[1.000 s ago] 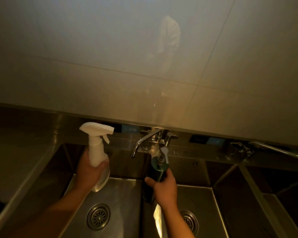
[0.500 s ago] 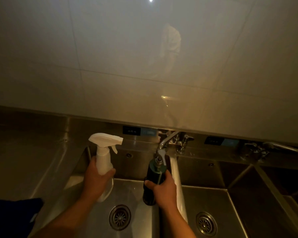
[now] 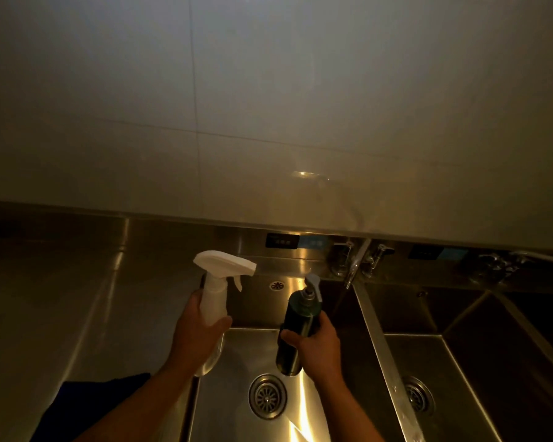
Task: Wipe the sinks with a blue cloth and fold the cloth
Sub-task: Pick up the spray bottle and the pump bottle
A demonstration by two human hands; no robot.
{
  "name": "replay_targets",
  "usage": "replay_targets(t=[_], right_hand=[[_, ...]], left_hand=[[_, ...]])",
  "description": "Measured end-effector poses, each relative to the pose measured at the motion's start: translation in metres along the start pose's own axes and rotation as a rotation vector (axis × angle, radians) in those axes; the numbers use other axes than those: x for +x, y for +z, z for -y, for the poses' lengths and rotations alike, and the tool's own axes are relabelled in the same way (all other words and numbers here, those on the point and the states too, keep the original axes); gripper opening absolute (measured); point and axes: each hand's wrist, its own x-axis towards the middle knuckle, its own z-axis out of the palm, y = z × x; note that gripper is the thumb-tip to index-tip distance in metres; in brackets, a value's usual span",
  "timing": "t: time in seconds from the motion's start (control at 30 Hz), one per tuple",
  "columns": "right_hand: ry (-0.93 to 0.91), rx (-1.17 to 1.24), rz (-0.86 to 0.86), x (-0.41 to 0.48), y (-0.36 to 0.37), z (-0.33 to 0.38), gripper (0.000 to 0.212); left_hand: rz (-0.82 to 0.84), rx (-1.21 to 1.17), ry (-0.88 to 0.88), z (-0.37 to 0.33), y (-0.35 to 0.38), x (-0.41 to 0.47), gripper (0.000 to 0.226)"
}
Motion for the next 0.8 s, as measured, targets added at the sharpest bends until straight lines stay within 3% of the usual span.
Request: replay_targets(t=[0.43, 0.8], right_hand=[[-0.086, -0.012, 0.078, 0.007, 0.037, 0.011, 0.062], [-0.121, 0.019, 0.082, -0.017, 0.146, 0.044, 0.058]], left_hand=[[-0.050, -0.078, 0.019, 0.002, -0.042, 0.011, 0.063], [-0.089, -0.043, 0.026, 0.019, -0.142, 0.050, 0.061]])
